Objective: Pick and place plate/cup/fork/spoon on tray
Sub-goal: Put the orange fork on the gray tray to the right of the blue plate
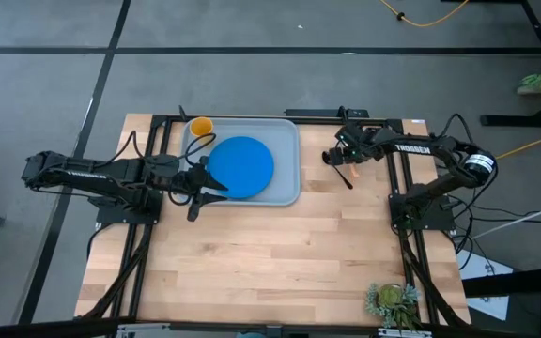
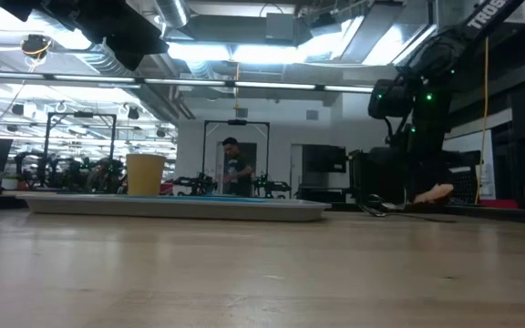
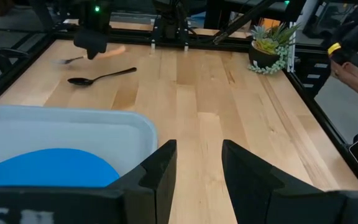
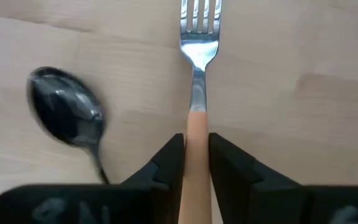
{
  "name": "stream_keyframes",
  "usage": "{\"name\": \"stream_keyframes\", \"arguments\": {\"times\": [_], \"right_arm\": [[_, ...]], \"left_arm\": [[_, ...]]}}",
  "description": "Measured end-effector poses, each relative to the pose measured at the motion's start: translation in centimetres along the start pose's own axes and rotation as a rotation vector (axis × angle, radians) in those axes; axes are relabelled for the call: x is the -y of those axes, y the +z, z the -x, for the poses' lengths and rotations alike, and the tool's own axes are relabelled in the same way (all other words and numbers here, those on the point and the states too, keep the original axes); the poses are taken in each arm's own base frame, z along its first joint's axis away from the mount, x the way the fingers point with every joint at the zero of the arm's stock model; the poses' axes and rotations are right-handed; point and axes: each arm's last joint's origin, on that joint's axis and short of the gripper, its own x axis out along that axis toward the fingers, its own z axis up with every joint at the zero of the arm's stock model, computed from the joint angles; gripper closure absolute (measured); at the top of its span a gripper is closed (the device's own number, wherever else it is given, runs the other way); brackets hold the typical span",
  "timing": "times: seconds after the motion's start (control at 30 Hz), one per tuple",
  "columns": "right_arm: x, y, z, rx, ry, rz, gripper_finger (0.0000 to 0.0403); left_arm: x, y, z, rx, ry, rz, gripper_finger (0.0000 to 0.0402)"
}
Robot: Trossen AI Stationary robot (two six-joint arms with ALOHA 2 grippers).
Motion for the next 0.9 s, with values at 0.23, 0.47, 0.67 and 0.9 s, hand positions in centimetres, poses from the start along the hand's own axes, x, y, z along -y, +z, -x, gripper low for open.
{"name": "stream_keyframes", "arguments": {"times": [0.23,0.47,0.67,0.9], "right_arm": [[-1.6,0.1,1.1,0.046,0.041,0.010,0.0328],[-4.2,0.0,2.1,0.155,0.188,-0.016,0.0328],[-7.0,-0.7,2.8,0.235,0.347,-0.075,0.0330],[-10.7,-2.0,2.2,0.263,0.465,-0.110,0.0332]], "left_arm": [[0.0,0.0,0.0,0.000,0.000,0.000,0.0280],[0.0,0.0,0.0,0.000,0.000,0.000,0.0280],[0.0,0.0,0.0,0.000,0.000,0.000,0.0280],[0.0,0.0,0.0,0.000,0.000,0.000,0.0280]]}}
